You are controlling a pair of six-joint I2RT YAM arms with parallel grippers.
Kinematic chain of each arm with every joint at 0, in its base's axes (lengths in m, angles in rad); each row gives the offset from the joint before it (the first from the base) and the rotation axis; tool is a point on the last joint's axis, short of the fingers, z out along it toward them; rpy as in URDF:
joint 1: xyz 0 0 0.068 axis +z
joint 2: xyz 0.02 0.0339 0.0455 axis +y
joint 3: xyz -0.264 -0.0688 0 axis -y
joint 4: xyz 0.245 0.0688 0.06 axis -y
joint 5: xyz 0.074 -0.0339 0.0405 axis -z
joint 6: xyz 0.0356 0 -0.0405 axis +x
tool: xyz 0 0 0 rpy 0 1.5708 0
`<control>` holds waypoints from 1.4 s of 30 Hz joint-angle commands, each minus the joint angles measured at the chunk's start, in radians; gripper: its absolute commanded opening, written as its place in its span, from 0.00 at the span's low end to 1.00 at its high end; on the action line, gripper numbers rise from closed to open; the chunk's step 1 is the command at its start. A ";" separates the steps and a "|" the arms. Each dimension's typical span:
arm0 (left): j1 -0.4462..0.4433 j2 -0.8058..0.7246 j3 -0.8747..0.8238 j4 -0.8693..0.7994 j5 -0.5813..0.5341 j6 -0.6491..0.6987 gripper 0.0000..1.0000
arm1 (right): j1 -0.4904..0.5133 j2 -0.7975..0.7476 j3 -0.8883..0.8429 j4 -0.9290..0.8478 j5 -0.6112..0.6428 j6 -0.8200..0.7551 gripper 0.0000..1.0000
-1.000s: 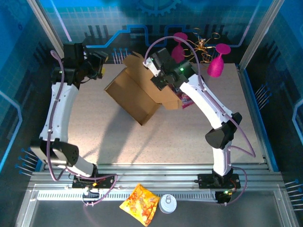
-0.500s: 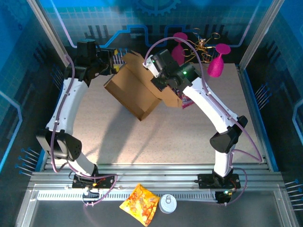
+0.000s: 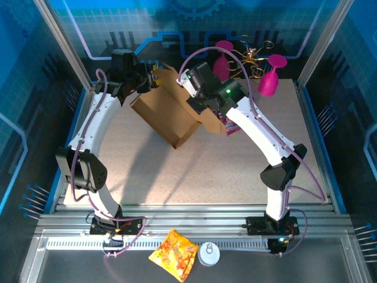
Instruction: Fold the paper box
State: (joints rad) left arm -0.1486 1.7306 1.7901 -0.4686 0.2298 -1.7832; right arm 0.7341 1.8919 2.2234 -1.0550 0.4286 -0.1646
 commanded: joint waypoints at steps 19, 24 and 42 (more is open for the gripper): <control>-0.092 -0.130 -0.414 0.357 0.063 -0.180 0.43 | 0.048 0.057 0.020 0.082 0.032 -0.026 0.00; -0.069 -0.143 -0.506 0.467 0.112 -0.200 0.46 | 0.058 0.026 -0.054 0.140 0.036 -0.096 0.00; 0.034 -0.427 -0.674 0.186 0.202 -0.014 0.66 | -0.013 -0.165 -0.437 0.497 0.042 -0.421 0.00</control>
State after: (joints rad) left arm -0.1436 1.3777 1.1500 -0.1482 0.4210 -1.8519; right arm 0.7273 1.7771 1.8118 -0.6449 0.5072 -0.5167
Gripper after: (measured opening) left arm 0.658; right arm 0.056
